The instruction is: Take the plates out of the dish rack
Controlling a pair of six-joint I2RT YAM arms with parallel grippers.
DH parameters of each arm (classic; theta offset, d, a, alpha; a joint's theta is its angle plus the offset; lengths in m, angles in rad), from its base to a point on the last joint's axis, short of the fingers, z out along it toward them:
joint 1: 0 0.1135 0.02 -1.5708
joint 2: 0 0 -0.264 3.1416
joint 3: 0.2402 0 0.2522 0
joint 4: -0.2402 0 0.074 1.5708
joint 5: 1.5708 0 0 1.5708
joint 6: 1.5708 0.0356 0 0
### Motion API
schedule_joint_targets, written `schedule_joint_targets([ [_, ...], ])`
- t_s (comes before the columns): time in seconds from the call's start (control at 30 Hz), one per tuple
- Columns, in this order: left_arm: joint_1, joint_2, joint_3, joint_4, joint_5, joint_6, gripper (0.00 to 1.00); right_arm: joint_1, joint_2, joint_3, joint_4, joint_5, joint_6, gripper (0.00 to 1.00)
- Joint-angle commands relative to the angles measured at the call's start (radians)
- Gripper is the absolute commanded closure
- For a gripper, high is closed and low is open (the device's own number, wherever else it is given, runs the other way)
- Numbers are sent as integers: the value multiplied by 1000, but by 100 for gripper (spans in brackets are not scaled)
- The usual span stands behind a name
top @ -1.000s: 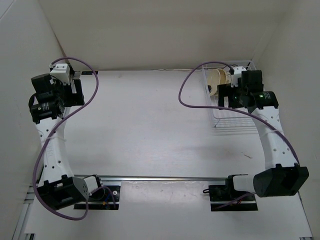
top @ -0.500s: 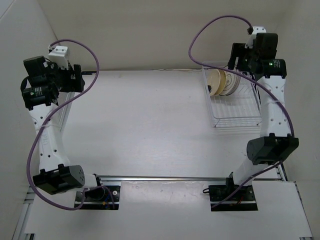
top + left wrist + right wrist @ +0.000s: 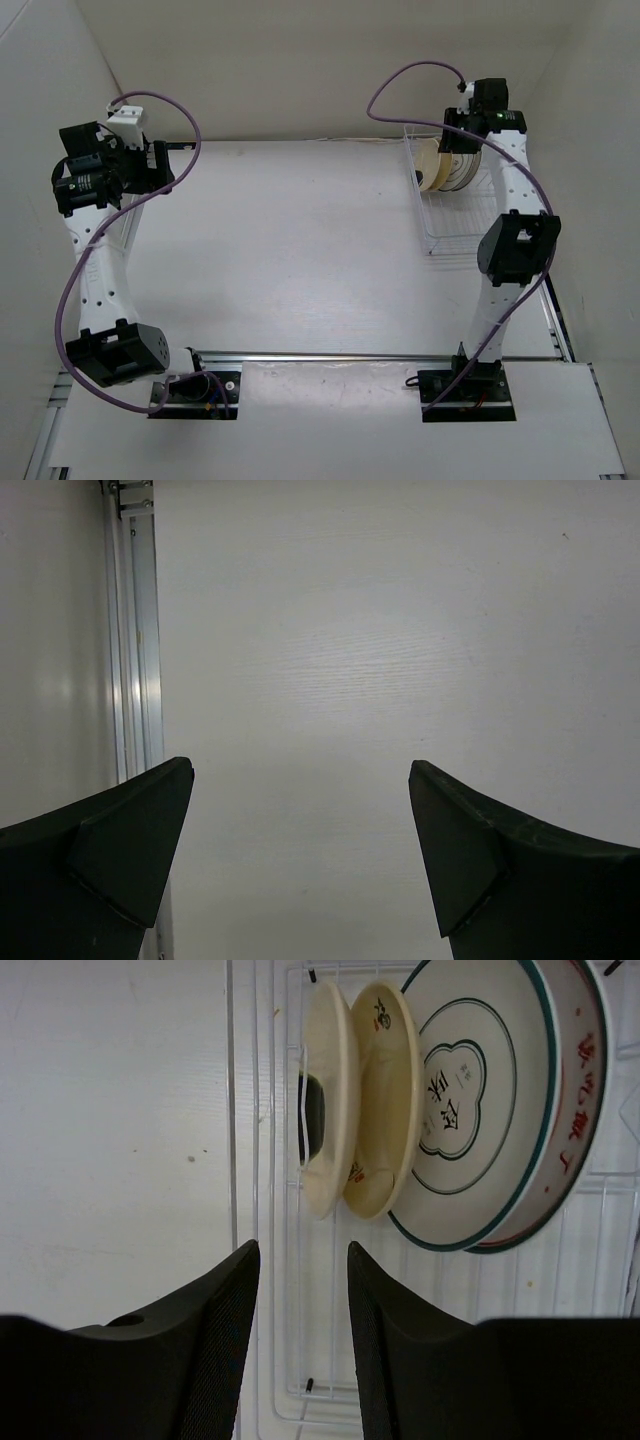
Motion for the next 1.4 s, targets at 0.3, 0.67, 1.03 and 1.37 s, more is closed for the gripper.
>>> schedule_joint_targets([
  [0.3, -2, -49, -19, 9, -19, 7, 0, -8, 139, 160, 22, -21, -41, 55],
  [0.67, -2, -58, -37, 0, -46, 16, 0, -8, 236, 209, 40, 22, -51, 56],
  [1.03, -2, -76, -37, -9, -74, 16, 0, -8, 317, 249, 50, 41, -69, 56],
  [1.37, -2, -85, -47, -9, -92, 25, 0, 21, 346, 269, 59, 88, -69, 86],
])
